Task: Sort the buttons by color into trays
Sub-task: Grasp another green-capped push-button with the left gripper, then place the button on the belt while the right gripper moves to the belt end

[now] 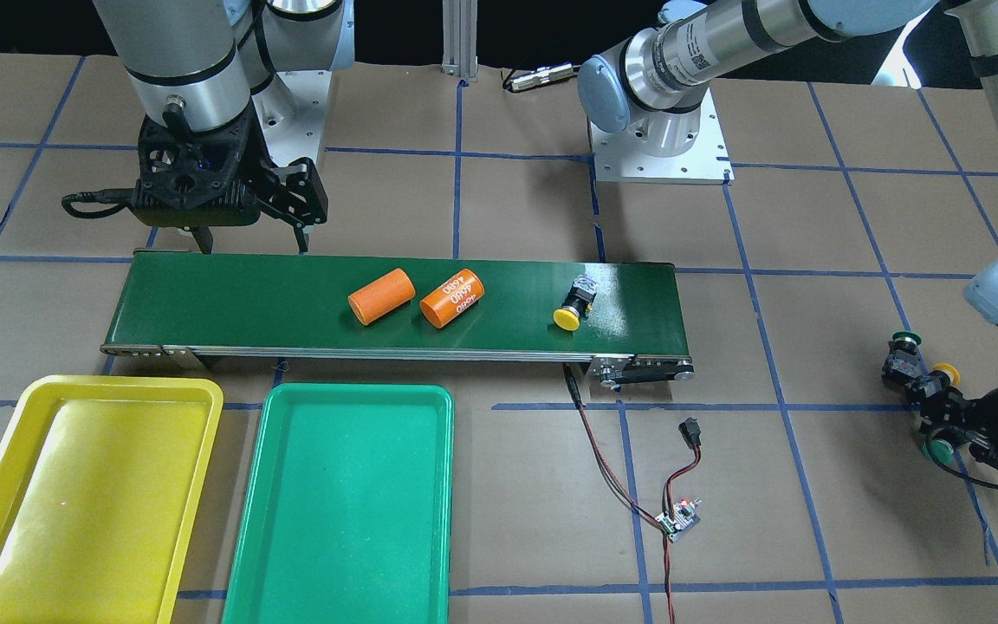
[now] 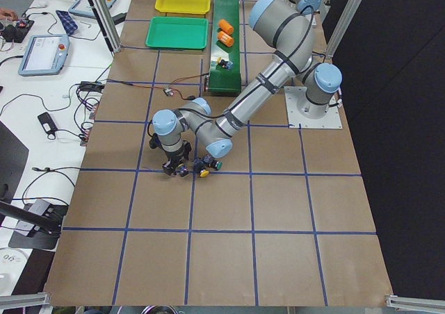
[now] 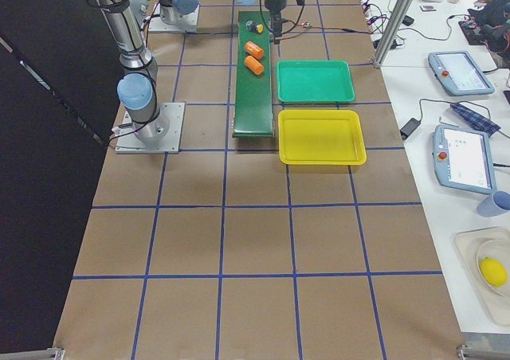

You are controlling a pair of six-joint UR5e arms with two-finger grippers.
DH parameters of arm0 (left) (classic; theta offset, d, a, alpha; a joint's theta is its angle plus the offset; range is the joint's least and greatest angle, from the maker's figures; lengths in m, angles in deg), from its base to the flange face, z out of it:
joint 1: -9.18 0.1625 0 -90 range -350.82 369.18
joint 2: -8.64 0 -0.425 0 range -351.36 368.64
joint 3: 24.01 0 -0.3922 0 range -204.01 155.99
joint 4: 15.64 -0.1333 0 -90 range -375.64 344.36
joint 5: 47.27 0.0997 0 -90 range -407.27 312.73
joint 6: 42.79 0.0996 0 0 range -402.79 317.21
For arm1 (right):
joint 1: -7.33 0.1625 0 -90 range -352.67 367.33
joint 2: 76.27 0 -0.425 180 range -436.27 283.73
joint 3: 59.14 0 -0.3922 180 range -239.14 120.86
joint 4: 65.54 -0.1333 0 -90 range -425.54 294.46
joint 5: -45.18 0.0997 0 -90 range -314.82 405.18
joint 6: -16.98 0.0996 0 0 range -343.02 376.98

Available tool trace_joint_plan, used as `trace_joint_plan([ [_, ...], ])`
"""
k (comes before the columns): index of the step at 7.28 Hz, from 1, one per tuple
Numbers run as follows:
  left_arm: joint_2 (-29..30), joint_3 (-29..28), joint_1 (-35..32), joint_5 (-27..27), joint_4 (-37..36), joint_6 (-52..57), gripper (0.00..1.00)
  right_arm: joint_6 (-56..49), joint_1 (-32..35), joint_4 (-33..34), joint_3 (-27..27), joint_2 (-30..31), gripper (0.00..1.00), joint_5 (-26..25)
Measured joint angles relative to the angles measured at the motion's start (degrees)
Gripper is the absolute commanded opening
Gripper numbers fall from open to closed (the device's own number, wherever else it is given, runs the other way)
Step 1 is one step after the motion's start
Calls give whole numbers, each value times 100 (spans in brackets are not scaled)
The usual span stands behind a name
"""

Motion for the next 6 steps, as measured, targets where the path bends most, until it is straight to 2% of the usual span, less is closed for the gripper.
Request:
trace_joint_plan([
  [1,-80,45,-26,9,3,67,0,3,-1,26,10,24,100,9],
  [3,-740,480,-326,26,315,-829,0,15,-19,-62,19,64,100,-2],
  [6,-2409,2038,-1746,-42,595,-3505,0,-429,-394,-568,31,253,100,-286],
])
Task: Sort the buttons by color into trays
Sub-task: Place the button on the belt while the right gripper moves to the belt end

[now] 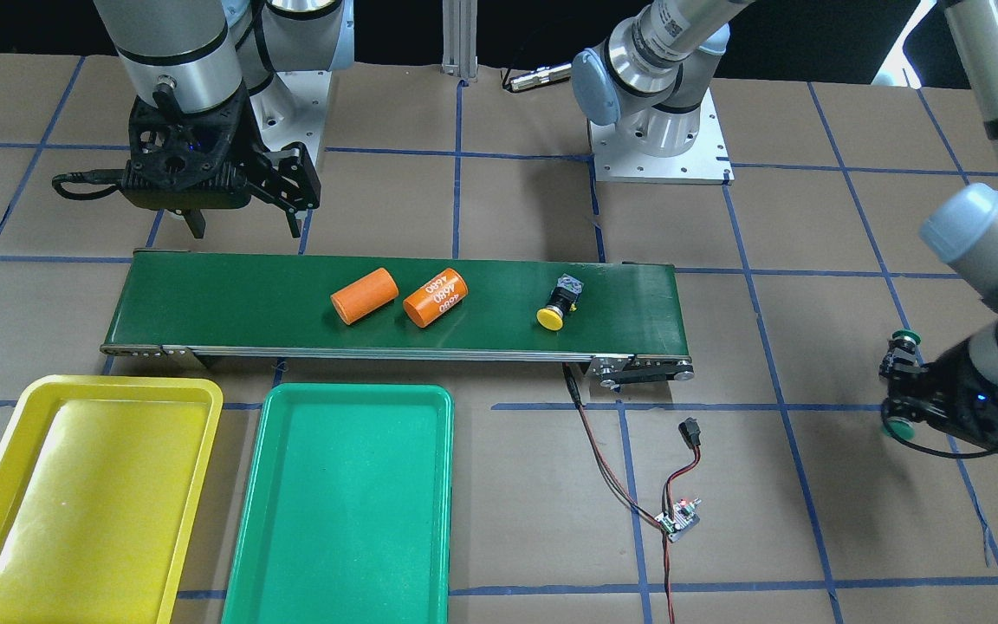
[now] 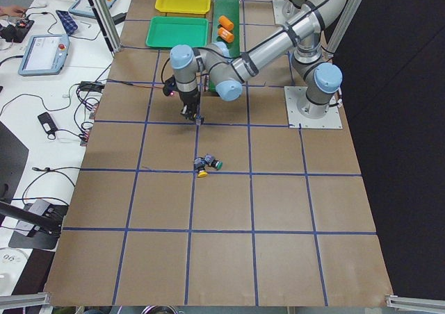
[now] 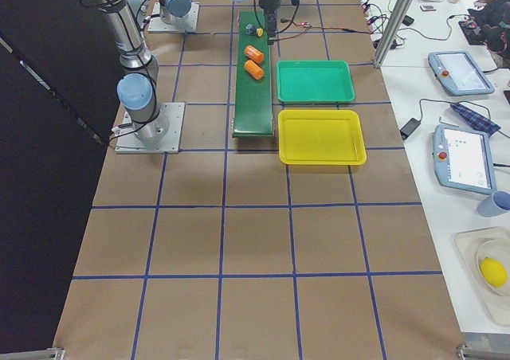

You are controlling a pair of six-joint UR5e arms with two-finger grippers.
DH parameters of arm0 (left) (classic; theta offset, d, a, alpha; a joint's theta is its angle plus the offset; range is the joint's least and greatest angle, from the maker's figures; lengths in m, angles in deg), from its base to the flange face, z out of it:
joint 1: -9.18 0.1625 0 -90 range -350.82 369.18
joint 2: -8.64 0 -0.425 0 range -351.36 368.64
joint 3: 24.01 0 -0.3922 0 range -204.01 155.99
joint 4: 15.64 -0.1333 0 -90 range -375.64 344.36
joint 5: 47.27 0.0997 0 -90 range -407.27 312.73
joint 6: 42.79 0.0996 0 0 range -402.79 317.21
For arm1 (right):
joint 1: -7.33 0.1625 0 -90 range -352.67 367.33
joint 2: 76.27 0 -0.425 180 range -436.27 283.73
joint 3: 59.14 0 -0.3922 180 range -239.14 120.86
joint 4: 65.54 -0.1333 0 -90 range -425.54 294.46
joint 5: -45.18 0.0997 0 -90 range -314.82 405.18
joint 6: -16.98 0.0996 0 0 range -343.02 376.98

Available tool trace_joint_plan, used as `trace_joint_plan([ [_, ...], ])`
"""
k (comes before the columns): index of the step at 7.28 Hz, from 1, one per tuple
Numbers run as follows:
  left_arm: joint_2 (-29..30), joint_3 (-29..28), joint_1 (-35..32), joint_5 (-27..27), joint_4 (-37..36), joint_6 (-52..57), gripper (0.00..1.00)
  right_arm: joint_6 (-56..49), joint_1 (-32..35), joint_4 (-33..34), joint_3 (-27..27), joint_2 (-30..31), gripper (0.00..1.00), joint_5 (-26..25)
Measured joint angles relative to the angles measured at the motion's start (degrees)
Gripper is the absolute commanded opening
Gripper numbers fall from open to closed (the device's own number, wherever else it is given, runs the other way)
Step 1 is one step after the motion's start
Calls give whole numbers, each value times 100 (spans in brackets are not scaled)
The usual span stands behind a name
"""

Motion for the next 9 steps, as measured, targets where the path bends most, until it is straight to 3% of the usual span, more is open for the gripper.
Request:
trace_joint_plan([
  [2,-873,945,-868,-189,15,-1515,0,-1216,-930,-93,43,51,100,-19],
  [3,-1087,1145,-1291,-224,7,-2123,13,-1861,-1324,-64,85,90,100,-7],
  [4,-1128,1231,-1732,-223,-24,-2696,95,-2466,-1659,52,124,127,100,6],
  [6,-1021,1209,-2105,-210,-109,-3167,100,-3073,-2211,440,440,151,100,204],
  [7,-970,1047,-1844,-202,-129,-2917,100,-3214,-2326,720,744,189,100,292],
  [9,-643,437,-588,-190,-37,-1502,100,-3843,-2390,1313,1527,564,100,353],
])
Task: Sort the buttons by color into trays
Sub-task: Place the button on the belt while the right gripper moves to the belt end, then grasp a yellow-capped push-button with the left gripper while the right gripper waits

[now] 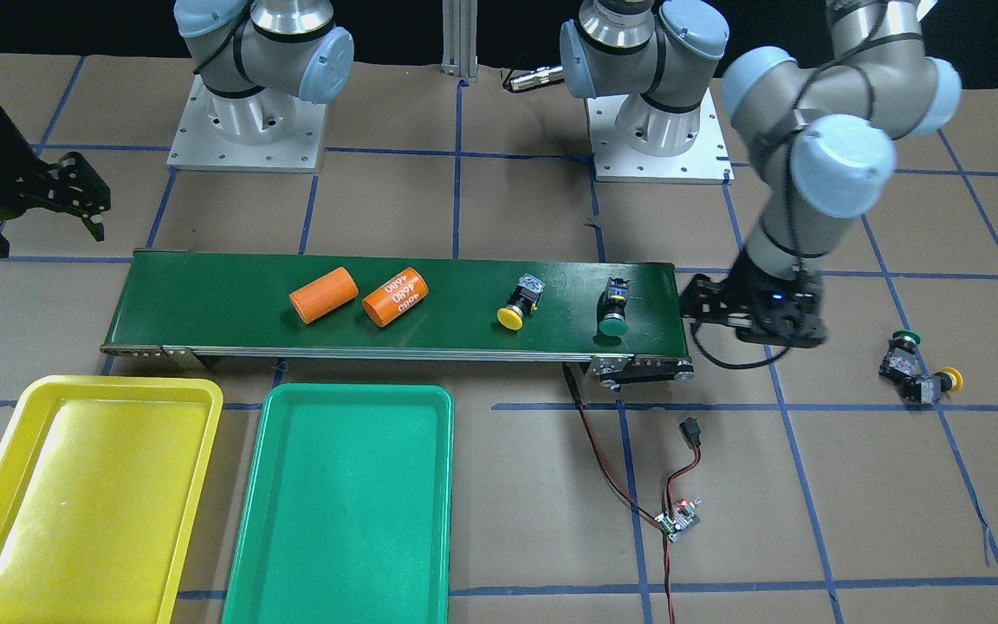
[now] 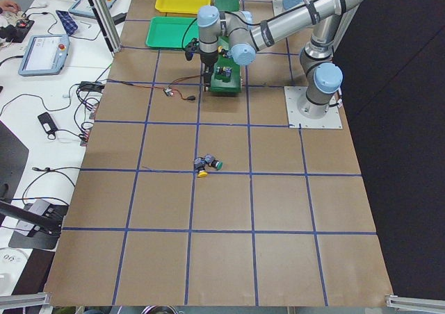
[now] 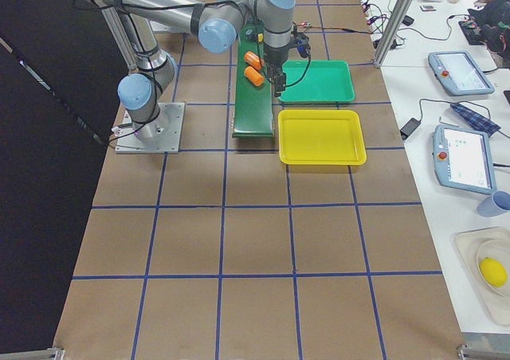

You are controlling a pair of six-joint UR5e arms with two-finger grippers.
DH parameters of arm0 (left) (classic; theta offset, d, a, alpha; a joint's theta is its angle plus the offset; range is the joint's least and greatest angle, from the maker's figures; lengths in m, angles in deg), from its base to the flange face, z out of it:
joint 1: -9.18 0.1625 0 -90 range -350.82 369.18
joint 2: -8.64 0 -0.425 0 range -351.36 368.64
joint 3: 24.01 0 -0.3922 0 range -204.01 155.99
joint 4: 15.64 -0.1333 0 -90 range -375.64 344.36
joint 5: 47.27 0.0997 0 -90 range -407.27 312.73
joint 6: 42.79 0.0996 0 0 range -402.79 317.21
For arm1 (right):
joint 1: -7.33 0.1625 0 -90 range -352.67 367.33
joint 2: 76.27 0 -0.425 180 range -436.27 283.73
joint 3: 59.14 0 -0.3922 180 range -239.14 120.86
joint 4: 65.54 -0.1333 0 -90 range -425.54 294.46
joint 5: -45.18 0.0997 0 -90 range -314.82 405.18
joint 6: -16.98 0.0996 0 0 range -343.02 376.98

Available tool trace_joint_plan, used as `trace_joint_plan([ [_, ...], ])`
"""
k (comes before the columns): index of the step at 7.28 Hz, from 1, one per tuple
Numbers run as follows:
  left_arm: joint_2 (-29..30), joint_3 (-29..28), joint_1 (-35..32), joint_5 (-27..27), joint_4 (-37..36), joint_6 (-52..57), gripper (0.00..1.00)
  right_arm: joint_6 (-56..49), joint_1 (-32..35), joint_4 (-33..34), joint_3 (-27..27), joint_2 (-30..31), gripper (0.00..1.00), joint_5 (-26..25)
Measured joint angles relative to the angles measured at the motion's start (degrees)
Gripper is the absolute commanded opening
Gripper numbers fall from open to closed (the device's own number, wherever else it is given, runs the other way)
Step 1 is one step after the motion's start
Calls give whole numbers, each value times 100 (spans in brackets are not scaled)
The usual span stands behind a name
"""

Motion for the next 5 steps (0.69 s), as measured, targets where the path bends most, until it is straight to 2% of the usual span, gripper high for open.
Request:
trace_joint_plan([
  [2,777,-757,1235,7,-14,1591,100,-1167,-4,562,868,515,100,20],
  [3,1156,-1160,1641,5,-26,2138,100,-1624,-2,663,1161,685,100,78],
  [5,1755,-1666,2168,3,-37,2711,100,-2824,7,667,1483,800,100,620],
])
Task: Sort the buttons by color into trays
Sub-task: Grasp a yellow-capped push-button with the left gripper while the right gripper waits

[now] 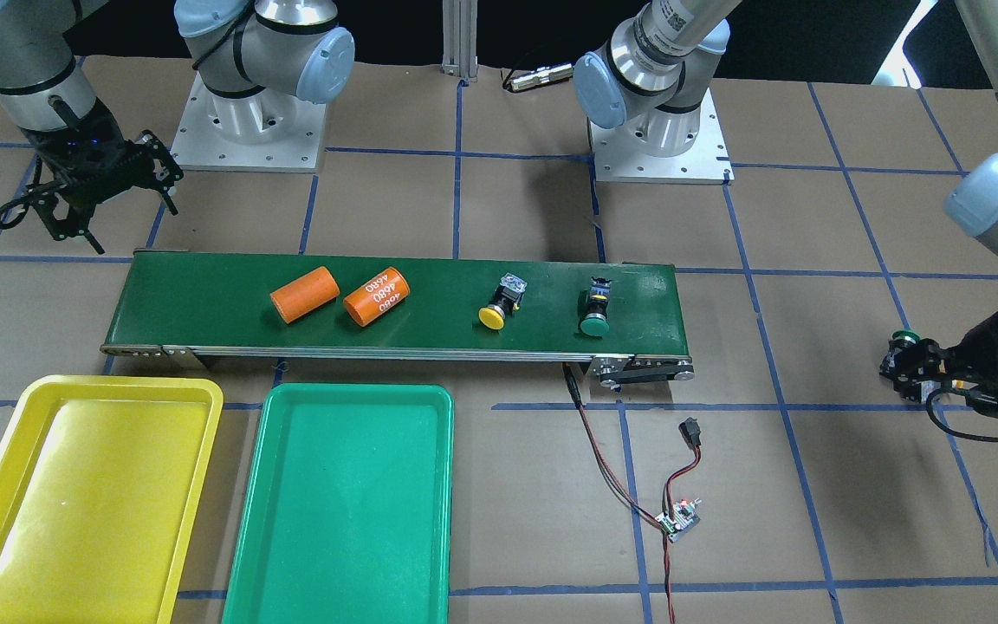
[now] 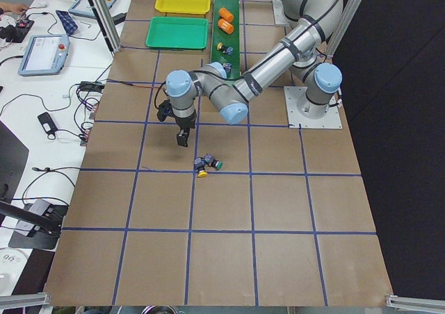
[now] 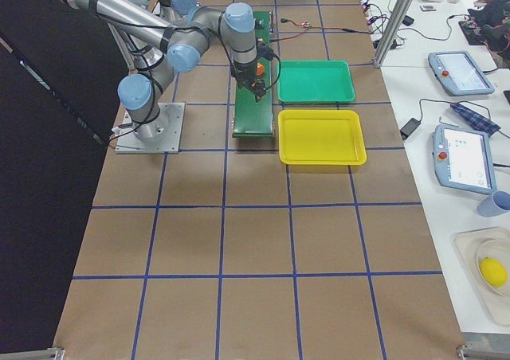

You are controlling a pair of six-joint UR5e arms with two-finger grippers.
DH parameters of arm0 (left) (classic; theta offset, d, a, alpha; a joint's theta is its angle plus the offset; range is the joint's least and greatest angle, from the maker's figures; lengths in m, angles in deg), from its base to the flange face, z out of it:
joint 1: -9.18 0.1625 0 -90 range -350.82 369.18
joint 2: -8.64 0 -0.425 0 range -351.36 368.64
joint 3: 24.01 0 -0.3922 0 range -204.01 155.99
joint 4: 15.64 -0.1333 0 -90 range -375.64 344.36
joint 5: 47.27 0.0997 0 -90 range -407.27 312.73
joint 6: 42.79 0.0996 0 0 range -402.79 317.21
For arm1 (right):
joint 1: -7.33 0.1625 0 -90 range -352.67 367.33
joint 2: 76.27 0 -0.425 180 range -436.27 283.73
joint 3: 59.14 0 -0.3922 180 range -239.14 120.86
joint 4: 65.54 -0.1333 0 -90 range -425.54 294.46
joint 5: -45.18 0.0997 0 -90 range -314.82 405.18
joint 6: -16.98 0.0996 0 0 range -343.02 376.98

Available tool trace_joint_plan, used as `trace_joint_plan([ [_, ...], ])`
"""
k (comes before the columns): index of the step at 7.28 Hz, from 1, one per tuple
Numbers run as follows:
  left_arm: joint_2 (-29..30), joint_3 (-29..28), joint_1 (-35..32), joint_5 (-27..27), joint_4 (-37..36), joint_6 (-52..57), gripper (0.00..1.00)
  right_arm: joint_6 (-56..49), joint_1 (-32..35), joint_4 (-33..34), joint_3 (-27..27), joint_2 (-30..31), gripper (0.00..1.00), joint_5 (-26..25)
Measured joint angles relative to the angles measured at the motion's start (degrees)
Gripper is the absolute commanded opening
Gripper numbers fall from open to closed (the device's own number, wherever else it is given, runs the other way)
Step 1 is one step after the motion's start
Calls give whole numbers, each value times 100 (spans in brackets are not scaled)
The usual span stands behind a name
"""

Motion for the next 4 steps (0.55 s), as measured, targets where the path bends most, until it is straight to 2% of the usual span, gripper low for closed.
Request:
trace_joint_plan([
  [2,300,-114,376,-12,-5,-608,100,-1218,3,-17,97,0,100,395],
  [4,407,55,521,-27,-51,-685,100,-1577,4,13,119,-20,100,446],
])
